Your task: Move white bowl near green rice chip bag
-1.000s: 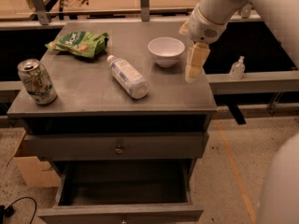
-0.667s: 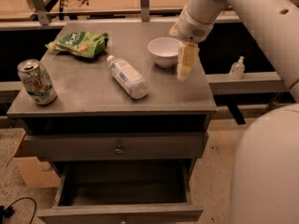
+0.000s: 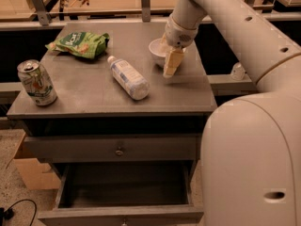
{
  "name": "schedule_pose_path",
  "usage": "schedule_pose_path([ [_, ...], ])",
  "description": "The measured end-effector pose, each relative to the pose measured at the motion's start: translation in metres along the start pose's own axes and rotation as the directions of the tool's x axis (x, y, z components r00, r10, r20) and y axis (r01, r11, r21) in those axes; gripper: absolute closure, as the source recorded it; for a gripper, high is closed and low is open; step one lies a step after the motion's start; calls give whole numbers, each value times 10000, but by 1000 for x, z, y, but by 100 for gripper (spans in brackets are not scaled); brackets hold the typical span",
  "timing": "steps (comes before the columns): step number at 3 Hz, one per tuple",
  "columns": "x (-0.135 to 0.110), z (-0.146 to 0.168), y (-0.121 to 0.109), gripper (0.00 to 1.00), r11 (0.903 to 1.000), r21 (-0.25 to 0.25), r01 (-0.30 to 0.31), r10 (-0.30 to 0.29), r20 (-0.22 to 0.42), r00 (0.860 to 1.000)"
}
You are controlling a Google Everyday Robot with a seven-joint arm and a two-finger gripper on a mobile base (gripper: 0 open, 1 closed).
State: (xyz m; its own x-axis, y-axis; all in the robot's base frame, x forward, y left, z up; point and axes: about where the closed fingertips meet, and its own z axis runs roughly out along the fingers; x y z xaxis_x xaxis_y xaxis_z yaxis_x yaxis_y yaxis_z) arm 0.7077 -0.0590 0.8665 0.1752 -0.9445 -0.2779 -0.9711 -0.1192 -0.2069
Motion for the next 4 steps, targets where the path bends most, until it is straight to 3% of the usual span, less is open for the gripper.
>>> schedule_pose_path([
  [1, -6, 15, -9, 63, 9998, -101, 194, -194, -17, 9998],
  [2, -12, 12, -19, 86, 9978, 104, 659, -654, -458, 9968],
  [3, -37, 0, -26, 100, 9805, 139, 1963, -1945, -822, 9775],
  [4, -71, -2, -30, 100, 9204, 225, 3904, -3883, -662, 9191],
])
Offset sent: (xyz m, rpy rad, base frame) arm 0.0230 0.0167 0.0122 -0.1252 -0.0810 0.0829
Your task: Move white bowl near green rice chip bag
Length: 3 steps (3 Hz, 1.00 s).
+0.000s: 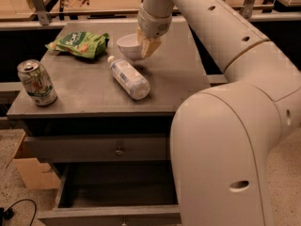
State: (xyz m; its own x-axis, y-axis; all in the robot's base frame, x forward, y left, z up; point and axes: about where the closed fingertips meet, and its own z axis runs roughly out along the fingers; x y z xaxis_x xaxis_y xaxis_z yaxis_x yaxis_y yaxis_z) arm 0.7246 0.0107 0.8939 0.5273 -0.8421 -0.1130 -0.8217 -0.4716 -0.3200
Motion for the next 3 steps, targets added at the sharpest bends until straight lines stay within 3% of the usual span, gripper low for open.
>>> schedule_pose_path([
  [1, -16, 6, -18, 100, 9854, 515, 1620, -1632, 204, 9864],
  [3, -29, 22, -63, 58, 9607, 1538, 2310, -2393, 378, 9702],
])
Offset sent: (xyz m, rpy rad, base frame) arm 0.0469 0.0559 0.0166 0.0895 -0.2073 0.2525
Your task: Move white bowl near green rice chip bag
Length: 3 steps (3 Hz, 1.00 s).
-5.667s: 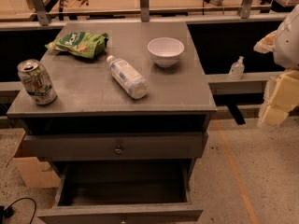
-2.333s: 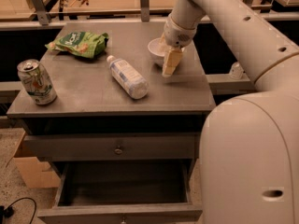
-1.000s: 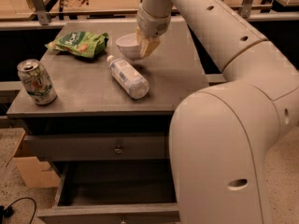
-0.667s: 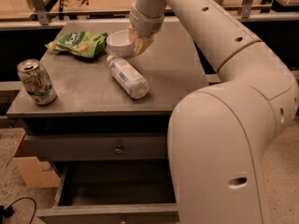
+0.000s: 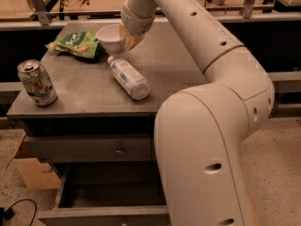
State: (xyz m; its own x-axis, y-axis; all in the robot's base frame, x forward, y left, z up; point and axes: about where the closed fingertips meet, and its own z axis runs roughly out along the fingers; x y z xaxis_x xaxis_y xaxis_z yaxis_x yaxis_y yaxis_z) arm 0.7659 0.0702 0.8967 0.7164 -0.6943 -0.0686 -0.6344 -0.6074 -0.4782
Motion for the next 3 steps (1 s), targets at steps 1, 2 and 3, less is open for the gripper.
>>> schedule_pose_path([
  [1, -4, 17, -8, 36, 10000, -46, 38, -37, 176, 9998],
  [2, -3, 31, -7, 12, 9998, -208, -63, 68, 277, 9996],
  [3, 6, 28, -7, 0, 9994, -172, -303, 304, 39, 9995],
])
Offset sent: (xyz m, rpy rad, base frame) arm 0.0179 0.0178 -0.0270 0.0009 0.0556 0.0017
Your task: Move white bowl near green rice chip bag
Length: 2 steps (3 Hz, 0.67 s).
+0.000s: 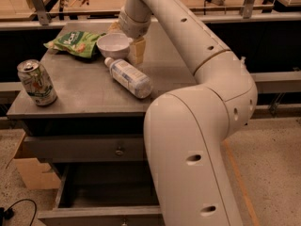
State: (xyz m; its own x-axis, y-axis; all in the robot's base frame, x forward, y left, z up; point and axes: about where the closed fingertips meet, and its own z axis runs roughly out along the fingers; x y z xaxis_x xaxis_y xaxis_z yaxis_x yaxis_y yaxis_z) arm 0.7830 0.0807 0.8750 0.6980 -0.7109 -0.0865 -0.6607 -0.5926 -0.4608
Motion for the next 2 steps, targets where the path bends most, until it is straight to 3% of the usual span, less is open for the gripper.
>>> schedule_pose_path([
  [1, 27, -40, -3, 0, 9936, 742, -856, 904, -637, 9939],
  [2, 62, -101, 7, 0, 9675, 1737, -1837, 2050, -1140, 9721],
])
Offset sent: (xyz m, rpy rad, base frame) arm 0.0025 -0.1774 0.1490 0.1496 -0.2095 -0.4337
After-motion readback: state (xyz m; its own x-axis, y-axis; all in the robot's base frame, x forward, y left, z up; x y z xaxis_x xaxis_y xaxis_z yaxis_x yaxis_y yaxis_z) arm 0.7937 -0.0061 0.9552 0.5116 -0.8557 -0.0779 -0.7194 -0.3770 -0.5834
